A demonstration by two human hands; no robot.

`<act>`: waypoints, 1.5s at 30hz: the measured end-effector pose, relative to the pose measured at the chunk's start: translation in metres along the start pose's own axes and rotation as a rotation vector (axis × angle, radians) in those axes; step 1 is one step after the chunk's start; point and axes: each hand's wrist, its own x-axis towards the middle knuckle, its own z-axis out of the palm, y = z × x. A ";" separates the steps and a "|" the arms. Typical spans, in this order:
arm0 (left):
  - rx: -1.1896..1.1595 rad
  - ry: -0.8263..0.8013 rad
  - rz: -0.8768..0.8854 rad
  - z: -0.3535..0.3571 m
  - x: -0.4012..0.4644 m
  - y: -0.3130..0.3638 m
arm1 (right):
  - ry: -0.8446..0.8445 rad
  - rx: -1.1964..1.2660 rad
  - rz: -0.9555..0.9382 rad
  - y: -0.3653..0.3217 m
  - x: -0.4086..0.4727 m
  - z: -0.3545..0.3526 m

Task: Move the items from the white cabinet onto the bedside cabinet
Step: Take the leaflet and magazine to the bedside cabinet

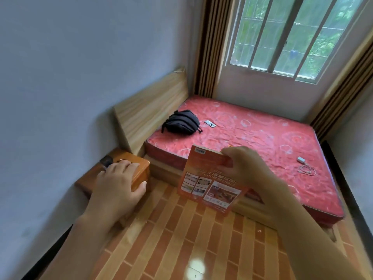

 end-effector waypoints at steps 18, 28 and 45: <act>0.066 -0.042 -0.405 0.039 0.086 -0.124 | -0.194 0.106 -0.377 -0.045 0.256 0.122; 0.078 -0.122 -0.578 0.074 0.120 -0.195 | -0.352 0.090 -0.613 -0.083 0.378 0.248; -0.005 -0.288 -0.617 0.157 0.143 -0.430 | -0.339 0.171 -0.740 -0.241 0.481 0.413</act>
